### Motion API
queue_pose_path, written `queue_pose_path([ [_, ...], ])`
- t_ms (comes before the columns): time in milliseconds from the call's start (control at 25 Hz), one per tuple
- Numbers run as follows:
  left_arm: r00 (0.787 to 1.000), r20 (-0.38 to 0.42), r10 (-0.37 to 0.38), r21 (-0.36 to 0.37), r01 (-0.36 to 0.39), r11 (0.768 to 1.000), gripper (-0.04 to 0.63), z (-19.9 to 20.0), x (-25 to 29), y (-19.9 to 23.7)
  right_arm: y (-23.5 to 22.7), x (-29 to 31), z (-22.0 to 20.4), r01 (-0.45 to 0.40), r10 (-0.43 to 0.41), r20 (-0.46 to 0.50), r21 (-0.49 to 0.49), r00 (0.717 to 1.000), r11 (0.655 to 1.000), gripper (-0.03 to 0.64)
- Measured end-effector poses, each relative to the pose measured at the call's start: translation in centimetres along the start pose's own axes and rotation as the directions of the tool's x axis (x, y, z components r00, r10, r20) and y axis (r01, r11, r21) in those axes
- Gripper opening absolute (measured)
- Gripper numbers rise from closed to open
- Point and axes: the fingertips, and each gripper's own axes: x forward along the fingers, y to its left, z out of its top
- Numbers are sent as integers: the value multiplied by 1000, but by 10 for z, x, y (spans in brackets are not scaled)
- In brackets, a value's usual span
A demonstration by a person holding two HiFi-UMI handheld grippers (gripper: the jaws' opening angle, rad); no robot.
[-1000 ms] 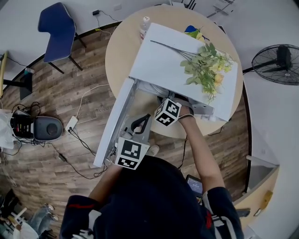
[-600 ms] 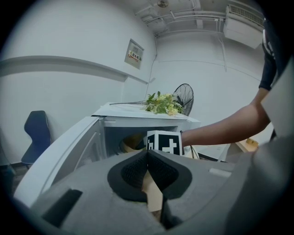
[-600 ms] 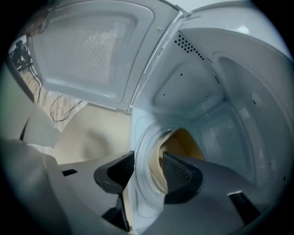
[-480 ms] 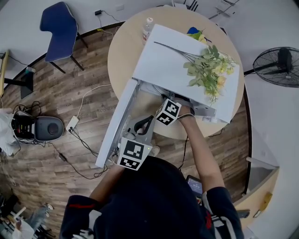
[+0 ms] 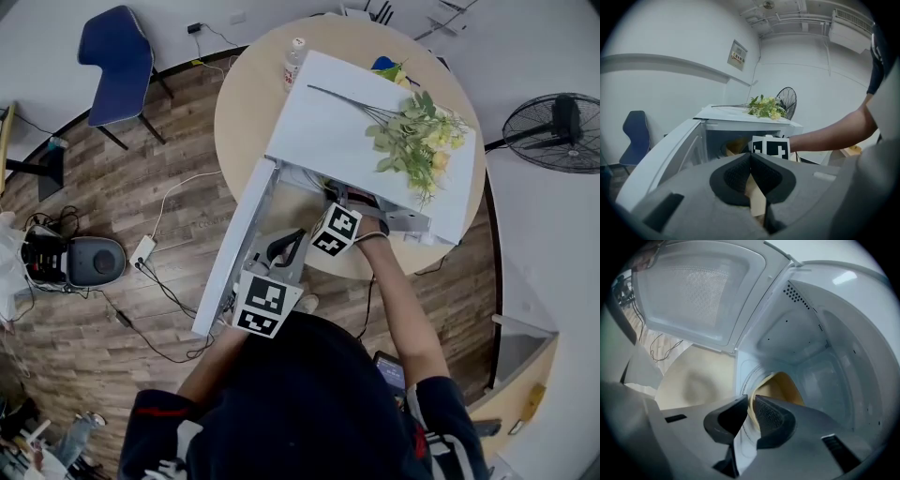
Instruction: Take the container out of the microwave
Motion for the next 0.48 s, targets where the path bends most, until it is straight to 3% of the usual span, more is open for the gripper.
queue_pose_path([
  [480, 1000, -7, -18, 55, 18, 998, 14, 3, -9, -10, 26, -23, 3, -86, 86, 4, 0, 996, 996, 25],
])
